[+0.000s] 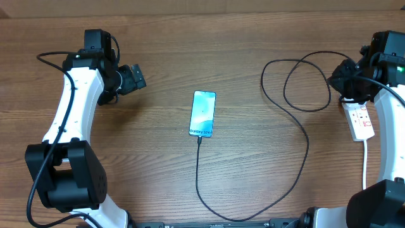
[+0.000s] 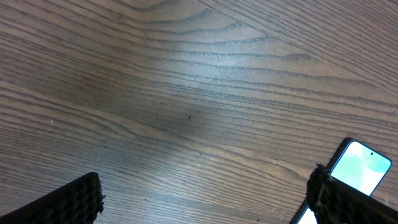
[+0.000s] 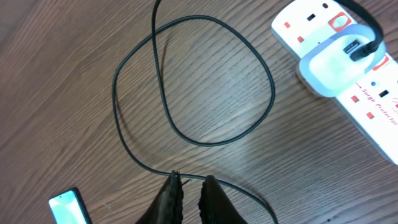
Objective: Plug charger to phone and switch on socket
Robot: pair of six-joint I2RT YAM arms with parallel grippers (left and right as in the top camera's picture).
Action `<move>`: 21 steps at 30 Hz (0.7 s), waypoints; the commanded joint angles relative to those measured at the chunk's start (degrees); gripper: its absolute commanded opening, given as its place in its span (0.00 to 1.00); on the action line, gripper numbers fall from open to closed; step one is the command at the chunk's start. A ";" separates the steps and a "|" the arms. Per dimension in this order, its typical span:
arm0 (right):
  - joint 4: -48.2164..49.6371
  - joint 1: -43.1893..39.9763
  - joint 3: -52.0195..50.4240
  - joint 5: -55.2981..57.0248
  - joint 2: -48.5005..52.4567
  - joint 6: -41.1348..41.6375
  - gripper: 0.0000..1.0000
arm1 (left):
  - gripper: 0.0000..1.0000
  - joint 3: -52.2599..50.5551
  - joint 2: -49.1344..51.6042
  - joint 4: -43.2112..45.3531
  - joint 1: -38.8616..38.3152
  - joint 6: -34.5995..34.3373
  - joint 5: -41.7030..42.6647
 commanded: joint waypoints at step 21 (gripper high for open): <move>1.16 -0.28 1.42 4.02 0.07 0.24 0.63 | 1.00 0.44 -0.04 0.07 -0.28 1.27 -0.85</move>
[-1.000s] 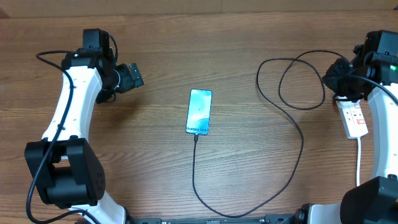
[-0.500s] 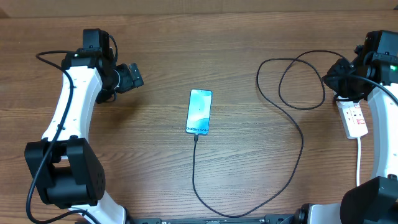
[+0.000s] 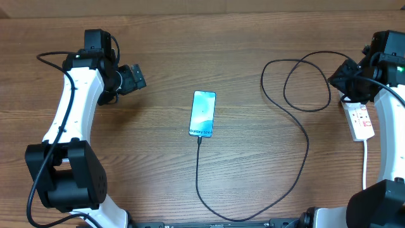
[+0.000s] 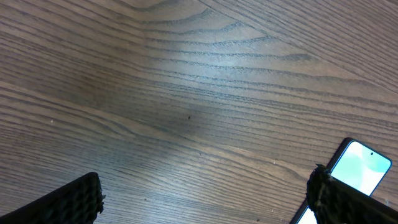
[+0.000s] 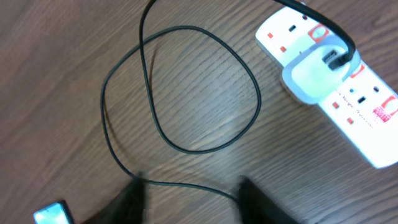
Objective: Plug charger to phone and switch on socket
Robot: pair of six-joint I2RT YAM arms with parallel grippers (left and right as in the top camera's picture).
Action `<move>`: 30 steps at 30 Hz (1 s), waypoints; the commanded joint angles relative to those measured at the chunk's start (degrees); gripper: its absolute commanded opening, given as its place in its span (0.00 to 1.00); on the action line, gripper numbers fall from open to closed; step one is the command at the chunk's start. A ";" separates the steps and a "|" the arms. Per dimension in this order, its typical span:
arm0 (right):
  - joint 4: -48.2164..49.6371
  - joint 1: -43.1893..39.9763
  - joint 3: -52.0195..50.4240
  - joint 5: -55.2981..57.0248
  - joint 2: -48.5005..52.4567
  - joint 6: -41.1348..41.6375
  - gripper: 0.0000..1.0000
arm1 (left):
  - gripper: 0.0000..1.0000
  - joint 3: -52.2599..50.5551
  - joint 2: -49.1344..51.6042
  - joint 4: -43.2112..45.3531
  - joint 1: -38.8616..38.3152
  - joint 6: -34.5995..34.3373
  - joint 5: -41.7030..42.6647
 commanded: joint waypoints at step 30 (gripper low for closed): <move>1.05 -0.28 1.42 8.26 0.83 0.11 1.00 | 1.00 0.44 -0.04 0.07 -0.28 1.27 -0.83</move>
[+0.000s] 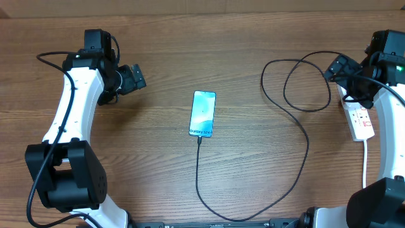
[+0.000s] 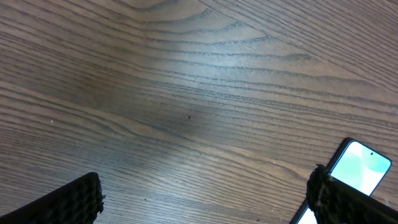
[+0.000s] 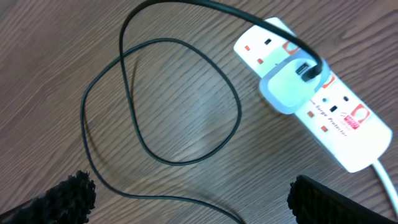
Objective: Plug charger to phone and switch on socket
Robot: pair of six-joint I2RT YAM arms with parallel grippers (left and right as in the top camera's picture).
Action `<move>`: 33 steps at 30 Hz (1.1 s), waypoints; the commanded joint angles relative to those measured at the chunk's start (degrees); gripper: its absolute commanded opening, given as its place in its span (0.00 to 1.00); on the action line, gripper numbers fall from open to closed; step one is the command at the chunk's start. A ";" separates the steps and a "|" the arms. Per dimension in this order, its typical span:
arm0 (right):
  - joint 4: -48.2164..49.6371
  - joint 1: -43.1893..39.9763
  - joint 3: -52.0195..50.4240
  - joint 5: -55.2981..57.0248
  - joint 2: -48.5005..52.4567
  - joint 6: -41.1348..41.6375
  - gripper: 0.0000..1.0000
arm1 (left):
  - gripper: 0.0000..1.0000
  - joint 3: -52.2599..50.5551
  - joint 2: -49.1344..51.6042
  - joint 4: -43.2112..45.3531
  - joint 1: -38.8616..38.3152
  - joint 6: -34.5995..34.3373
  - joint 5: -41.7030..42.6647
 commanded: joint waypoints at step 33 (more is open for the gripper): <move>4.70 -0.57 1.40 7.63 1.29 0.17 1.00 | 1.00 0.44 -0.04 0.07 -0.28 1.27 -0.85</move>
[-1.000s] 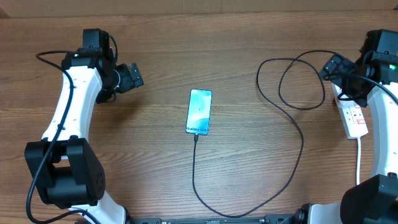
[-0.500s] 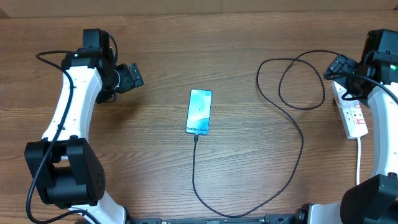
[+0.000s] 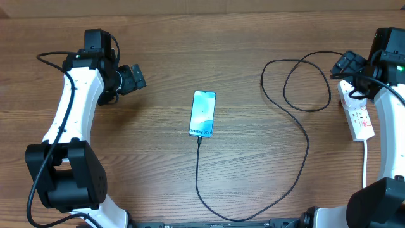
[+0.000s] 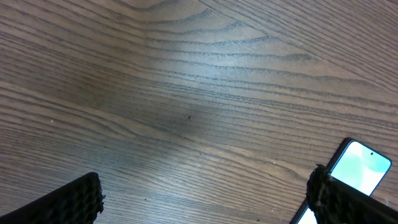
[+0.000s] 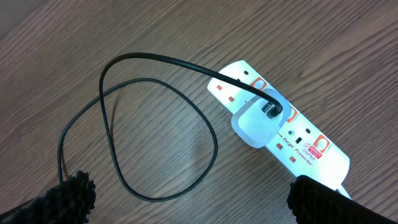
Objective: Plug charger to phone and switch on socket
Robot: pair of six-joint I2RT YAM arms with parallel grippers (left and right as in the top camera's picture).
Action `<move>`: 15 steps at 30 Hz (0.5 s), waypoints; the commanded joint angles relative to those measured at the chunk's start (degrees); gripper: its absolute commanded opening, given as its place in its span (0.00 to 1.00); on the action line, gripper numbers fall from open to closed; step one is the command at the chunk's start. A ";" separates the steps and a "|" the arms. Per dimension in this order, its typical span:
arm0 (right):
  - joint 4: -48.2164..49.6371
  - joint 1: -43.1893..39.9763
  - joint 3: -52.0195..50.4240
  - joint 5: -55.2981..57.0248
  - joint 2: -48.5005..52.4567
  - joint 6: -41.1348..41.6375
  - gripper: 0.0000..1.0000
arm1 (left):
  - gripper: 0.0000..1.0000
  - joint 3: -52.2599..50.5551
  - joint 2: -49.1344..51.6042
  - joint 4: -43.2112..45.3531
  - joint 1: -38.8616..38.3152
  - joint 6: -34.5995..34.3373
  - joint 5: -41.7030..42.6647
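The phone (image 3: 202, 113) lies screen-up and lit at the table's middle. A black cable (image 3: 307, 149) meets its near edge, then loops round to the white charger plug (image 5: 254, 122). That plug sits in the white socket strip (image 5: 311, 152), which lies at the right edge as the socket strip (image 3: 359, 118). My right gripper (image 5: 193, 199) hangs wide open above the strip and the cable loop, holding nothing. Far off at the left, my left gripper (image 4: 202, 202) is wide open over bare wood. The phone (image 4: 364, 167) shows at that view's right corner.
The wooden table (image 3: 158, 164) carries nothing else. The cable's big loop (image 3: 302, 82) lies left of the strip. The strip's own white lead (image 3: 365, 161) runs toward the near edge. The left arm (image 3: 69, 120) stands along the left side.
My right gripper, still wide open, has shifted a little right, toward the strip. The strip and plug now sit nearer the middle of its view. The left arm, phone and cable have not moved.
At first my right gripper was shut low beside the cable loop, left of the strip. Then its fingers appeared blurred and apart. Later it was wide open nearer the strip, and now it is above it. The cable stayed at the phone and the left arm kept still.
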 commanded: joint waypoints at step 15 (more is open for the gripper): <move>-0.74 -0.28 1.40 1.86 5.81 0.26 1.00 | 1.00 0.44 -0.04 0.07 -0.28 1.29 -0.85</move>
